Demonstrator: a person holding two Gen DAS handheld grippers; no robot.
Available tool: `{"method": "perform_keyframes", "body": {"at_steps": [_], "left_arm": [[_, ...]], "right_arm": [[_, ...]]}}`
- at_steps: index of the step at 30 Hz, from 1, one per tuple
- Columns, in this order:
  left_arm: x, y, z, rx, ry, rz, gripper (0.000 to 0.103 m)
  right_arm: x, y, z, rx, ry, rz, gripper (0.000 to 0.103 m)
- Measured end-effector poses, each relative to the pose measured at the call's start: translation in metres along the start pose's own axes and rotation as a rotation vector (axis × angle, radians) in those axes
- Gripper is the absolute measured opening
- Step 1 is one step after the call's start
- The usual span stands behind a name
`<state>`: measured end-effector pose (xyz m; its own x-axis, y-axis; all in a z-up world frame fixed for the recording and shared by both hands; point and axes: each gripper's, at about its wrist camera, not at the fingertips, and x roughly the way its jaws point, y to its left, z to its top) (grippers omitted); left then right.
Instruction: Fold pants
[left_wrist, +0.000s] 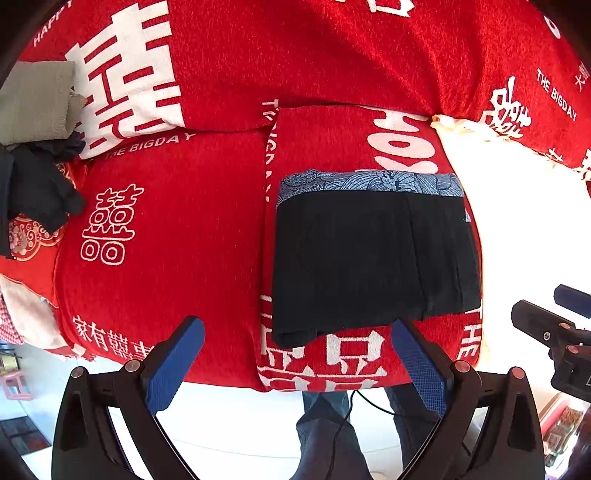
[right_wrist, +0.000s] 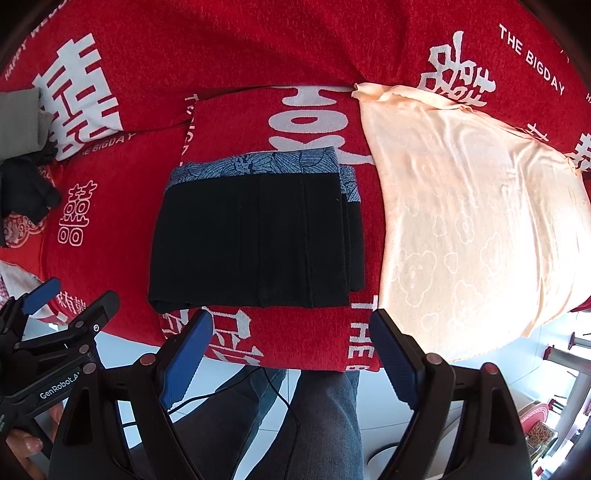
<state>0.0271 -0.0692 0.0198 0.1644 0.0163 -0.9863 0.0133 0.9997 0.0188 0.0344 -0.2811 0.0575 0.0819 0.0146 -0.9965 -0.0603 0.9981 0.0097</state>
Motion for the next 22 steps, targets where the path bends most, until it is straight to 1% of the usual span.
{"method": "perform_keyframes", "body": {"at_steps": [16,22], "left_arm": [[0.0028,0.0024,0.0024,-0.019,0.003,-0.008,0.101],[0.0002,0.0005,0.0025,-0.016,-0.011,-0.014,0.101]], "right_arm": [[0.0047,0.0022,-0.0012,0.003,0.005,-0.003,0.089],[0.0060,0.0022,-0.0022,0.006,0.006,-0.002,0.089]]}}
